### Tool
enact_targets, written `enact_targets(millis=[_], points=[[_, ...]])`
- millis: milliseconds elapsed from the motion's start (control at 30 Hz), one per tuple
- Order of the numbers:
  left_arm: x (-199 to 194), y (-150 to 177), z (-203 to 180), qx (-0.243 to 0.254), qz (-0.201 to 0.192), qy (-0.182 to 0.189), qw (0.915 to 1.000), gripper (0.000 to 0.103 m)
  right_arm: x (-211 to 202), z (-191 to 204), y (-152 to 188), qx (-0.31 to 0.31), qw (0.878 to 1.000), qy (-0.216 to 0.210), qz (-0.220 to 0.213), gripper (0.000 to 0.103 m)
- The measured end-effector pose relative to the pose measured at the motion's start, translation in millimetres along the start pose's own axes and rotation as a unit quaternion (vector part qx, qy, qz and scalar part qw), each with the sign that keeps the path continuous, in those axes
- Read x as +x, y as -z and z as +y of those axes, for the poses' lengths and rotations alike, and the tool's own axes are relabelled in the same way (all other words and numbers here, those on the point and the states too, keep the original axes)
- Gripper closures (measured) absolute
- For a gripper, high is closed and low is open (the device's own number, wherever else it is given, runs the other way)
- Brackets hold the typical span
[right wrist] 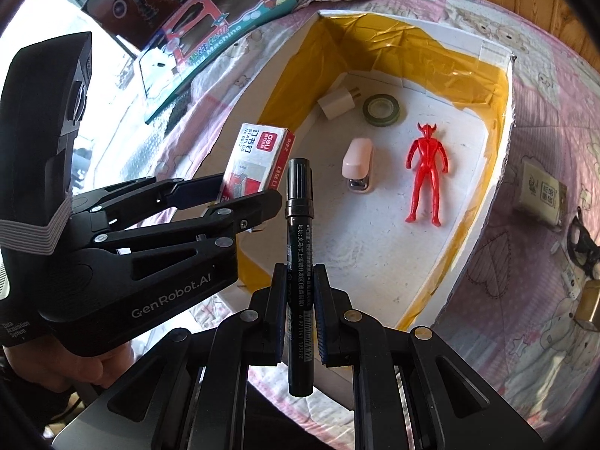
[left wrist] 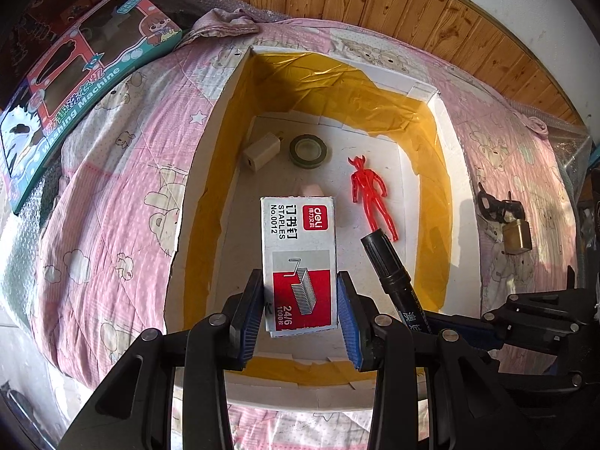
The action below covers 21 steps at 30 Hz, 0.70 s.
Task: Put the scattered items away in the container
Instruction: 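Lower both tools into the box and open them to drop marker and staples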
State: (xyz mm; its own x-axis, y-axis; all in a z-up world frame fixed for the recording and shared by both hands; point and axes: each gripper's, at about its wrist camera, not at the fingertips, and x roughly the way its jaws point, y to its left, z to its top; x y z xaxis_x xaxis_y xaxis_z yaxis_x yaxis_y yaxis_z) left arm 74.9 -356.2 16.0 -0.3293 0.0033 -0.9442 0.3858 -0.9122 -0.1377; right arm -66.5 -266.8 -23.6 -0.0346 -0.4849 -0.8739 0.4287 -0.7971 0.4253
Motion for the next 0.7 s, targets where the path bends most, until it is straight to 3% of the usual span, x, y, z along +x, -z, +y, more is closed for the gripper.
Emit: enact_targets(millis=[700], points=[[15, -1, 11, 0.036, 0.037, -0.004, 0.9987, 0.064, 32, -6, -10, 0.046, 0.997, 0.024, 0.049, 0.089]])
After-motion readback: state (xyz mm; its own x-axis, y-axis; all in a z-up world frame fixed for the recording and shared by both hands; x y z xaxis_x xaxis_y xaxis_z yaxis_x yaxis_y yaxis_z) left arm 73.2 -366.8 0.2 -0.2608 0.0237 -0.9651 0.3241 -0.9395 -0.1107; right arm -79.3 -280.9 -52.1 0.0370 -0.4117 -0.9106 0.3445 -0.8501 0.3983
